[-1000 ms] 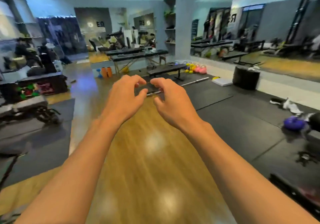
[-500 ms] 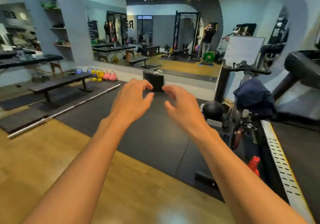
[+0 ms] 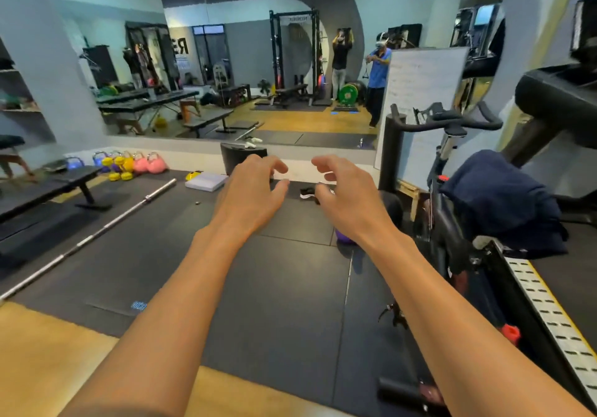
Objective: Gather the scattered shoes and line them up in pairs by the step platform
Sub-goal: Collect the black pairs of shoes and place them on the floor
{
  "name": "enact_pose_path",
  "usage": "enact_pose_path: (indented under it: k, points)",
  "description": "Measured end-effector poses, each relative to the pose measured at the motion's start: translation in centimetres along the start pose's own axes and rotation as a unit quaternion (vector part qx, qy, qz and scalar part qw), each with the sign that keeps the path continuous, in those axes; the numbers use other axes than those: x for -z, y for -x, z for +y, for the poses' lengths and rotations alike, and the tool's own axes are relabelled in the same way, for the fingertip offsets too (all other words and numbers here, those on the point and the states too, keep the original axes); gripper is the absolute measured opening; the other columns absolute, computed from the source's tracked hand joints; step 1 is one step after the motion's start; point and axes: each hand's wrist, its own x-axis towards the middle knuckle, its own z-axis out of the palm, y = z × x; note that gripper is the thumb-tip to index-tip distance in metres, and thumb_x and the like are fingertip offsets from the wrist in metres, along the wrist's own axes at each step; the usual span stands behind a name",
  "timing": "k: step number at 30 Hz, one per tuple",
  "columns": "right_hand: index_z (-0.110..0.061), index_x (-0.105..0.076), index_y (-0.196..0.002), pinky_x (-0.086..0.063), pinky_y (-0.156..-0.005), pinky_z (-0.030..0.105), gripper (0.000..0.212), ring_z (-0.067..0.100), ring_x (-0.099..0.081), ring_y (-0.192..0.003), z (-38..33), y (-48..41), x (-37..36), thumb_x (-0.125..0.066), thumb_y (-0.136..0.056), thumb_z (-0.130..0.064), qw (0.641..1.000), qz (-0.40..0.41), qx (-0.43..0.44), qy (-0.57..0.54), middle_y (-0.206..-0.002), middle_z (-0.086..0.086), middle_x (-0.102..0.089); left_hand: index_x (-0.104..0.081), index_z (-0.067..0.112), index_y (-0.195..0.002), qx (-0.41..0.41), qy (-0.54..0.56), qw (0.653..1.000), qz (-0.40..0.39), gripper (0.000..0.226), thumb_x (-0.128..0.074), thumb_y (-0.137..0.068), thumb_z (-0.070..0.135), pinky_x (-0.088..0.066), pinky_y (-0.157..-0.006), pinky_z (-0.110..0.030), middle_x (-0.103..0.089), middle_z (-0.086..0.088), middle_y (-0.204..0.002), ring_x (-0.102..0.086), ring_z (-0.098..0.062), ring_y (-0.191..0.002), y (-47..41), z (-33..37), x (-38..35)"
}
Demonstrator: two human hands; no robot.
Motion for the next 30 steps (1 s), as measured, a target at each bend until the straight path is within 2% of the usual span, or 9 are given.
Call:
enact_pose_path:
  k: [7, 11, 15, 17, 20, 24, 30]
  points:
    - [-0.022, -0.055, -0.127, -0.048, -0.094, 0.039, 0.042, 0.015, -0.056, -0.109, 6.4, -15.0, -7.9, -0.054, -0.087, -0.010, 1.000, -0.004, -0.001, -0.027, -0.123, 0.000, -0.060, -0.064, 0.023, -0.110, 0.003, 0.001, 1.000, 0.014, 0.023, -0.058, -0.089, 0.027, -0.049, -0.089, -0.042, -0.062, -0.003, -0.111, -0.057, -0.019, -0.102, -14.9, -8.8, -5.8]
    - [-0.022, -0.053, -0.130, -0.048, -0.096, 0.038, 0.043, 0.012, -0.055, -0.109, 10.5, -24.2, -13.1, -0.053, -0.089, -0.011, 1.000, 0.001, -0.008, -0.019, -0.126, -0.002, -0.059, -0.065, 0.024, -0.111, -0.004, 0.012, 1.000, 0.015, 0.023, -0.059, -0.089, 0.028, -0.046, -0.084, -0.032, -0.061, -0.002, -0.108, -0.056, -0.017, -0.098, -23.6, -14.8, -9.8]
    - [-0.023, -0.050, -0.134, -0.047, -0.098, 0.036, 0.044, 0.012, -0.053, -0.115, 14.6, -33.4, -17.3, -0.054, -0.091, -0.012, 0.999, -0.004, -0.035, 0.008, -0.129, -0.002, -0.057, -0.064, 0.025, -0.111, -0.013, 0.037, 0.999, -0.001, 0.023, -0.059, -0.089, 0.029, -0.049, -0.089, -0.039, -0.063, -0.001, -0.110, -0.057, -0.015, -0.100, -34.0, -19.8, -13.8]
    - [-0.023, -0.049, -0.134, -0.046, -0.098, 0.030, 0.044, 0.011, -0.053, -0.116, 16.6, -37.8, -18.5, -0.055, -0.092, -0.013, 0.999, 0.002, -0.042, 0.016, -0.130, -0.003, -0.056, -0.064, 0.026, -0.110, -0.017, 0.059, 0.998, -0.015, 0.022, -0.058, -0.089, 0.029, -0.049, -0.090, -0.040, -0.063, 0.000, -0.109, -0.057, -0.016, -0.099, -39.0, -21.2, -16.3]
    - [-0.023, -0.050, -0.135, -0.043, -0.097, 0.028, 0.044, 0.011, -0.053, -0.116, 20.4, -43.9, -19.4, -0.055, -0.092, -0.014, 0.997, 0.013, -0.062, 0.040, -0.130, -0.003, -0.057, -0.064, 0.025, -0.110, -0.024, 0.099, 0.994, -0.041, 0.022, -0.059, -0.089, 0.028, -0.049, -0.090, -0.040, -0.062, 0.000, -0.108, -0.057, -0.016, -0.096, -45.7, -22.2, -20.8]
    - [-0.024, -0.052, -0.133, -0.040, -0.089, 0.020, 0.041, 0.008, -0.053, -0.113, 27.3, -52.5, -21.1, -0.055, -0.092, -0.015, 0.994, 0.031, -0.094, 0.047, -0.127, -0.004, -0.058, -0.064, 0.024, -0.111, -0.046, 0.116, 0.991, -0.056, 0.022, -0.060, -0.090, 0.026, -0.045, -0.084, -0.031, -0.062, -0.001, -0.110, -0.052, -0.012, -0.093, -54.9, -23.8, -27.2]
    - [-0.027, -0.053, -0.129, -0.040, -0.087, 0.022, 0.039, 0.004, -0.052, -0.106, 38.9, -65.6, -25.2, -0.054, -0.092, -0.017, 0.989, 0.049, -0.136, 0.011, -0.127, -0.007, -0.059, -0.062, 0.026, -0.112, -0.036, 0.108, 0.989, -0.090, 0.022, -0.059, -0.090, 0.024, -0.046, -0.087, -0.032, -0.060, 0.002, -0.114, -0.052, -0.010, -0.096, -68.2, -27.4, -36.5]
